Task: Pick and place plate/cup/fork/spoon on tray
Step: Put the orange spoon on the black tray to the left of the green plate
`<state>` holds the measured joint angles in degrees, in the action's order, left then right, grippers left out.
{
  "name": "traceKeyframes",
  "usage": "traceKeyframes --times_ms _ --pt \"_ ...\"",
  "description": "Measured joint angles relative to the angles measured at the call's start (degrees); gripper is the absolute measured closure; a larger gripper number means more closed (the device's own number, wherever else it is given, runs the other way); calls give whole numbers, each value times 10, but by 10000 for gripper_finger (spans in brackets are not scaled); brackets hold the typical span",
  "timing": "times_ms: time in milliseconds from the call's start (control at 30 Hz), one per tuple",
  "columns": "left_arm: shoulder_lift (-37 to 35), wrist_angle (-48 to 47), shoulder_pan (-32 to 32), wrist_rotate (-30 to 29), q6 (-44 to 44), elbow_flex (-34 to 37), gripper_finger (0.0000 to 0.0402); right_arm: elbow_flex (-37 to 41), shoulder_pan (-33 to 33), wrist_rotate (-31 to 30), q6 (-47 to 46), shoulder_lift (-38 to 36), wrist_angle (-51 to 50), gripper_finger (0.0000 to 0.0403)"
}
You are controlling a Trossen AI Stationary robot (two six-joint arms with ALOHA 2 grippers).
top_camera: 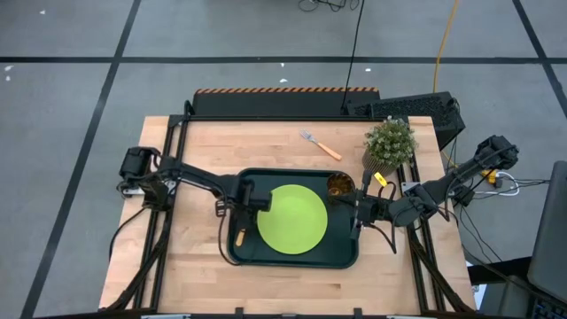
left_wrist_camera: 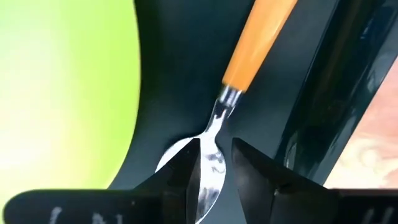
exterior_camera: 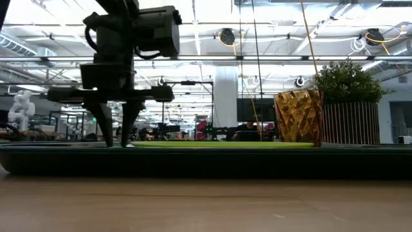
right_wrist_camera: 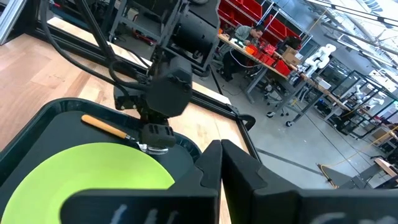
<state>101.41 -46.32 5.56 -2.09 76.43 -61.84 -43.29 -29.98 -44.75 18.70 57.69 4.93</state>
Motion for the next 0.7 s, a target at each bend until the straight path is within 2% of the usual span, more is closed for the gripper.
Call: traceKeyframes --times_ms 233,433,700 --pt "0 6 -7 -5 52 0 311 0 0 0 0 0 0 403" --pt "0 26 -19 -56 96 0 311 0 0 0 0 0 0 403" --pt "-1 79 -35 -90 136 -1 311 0 0 0 0 0 0 403"
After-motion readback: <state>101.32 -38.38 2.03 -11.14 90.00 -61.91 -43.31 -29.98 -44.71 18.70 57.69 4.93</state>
